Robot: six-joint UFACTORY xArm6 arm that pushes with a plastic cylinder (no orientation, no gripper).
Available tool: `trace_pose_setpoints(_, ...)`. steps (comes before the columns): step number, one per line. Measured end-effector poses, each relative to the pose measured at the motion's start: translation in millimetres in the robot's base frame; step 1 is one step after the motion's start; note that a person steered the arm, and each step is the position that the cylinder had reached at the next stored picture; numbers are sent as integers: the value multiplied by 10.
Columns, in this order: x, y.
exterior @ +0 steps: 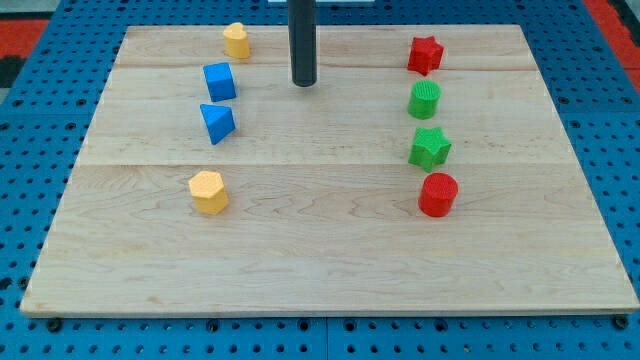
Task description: Push the red circle closer to the green star
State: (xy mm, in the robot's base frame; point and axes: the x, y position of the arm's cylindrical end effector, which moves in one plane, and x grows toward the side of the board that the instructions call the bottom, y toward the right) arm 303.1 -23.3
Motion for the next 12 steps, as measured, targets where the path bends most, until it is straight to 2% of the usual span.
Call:
trace_pose_setpoints(3, 25, -8)
trace_pose_setpoints(4, -197, 654)
trace_pose_setpoints(6, -215, 977)
trace_pose_setpoints(7, 65, 937)
trace_pose_setpoints(9, 1125, 615)
trace_pose_setpoints(10, 1803, 603)
trace_pose_setpoints(11, 2324, 751)
trace_pose_setpoints(12, 2353, 1247)
